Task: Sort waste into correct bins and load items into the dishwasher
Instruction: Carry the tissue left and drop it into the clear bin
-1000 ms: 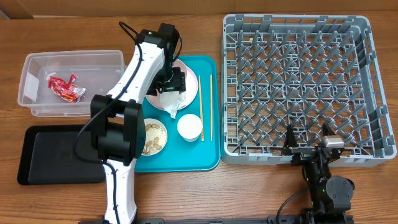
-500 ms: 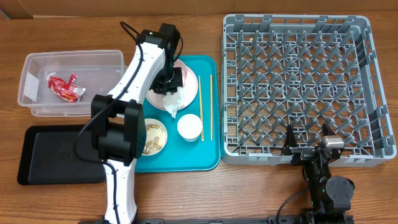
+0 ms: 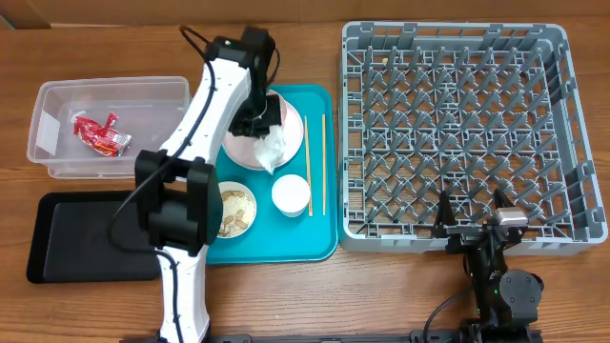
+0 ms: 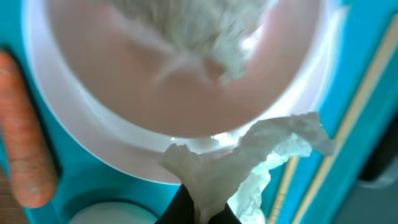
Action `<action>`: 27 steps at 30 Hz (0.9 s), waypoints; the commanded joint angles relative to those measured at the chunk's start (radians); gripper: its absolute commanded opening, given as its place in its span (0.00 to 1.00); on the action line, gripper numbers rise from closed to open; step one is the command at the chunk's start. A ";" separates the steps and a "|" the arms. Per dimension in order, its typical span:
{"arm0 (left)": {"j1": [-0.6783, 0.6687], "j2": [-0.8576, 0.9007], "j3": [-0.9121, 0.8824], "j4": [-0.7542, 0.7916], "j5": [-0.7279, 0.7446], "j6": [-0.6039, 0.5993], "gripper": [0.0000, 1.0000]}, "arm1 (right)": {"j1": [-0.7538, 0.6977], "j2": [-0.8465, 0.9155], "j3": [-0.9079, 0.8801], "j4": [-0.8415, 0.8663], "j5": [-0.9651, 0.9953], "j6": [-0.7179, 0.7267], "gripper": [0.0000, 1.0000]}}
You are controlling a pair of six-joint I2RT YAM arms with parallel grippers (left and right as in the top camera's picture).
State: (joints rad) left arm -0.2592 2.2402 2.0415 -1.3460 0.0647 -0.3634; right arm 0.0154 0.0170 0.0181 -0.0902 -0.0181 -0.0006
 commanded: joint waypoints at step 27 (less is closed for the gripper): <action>0.540 -0.183 -0.093 0.111 0.005 -0.006 0.04 | 0.008 -0.001 -0.010 0.006 0.008 -0.004 1.00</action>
State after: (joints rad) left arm 0.2695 2.0655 2.0186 -1.2778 0.0711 -0.3634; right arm 0.0158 0.0170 0.0181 -0.0902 -0.0177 -0.0006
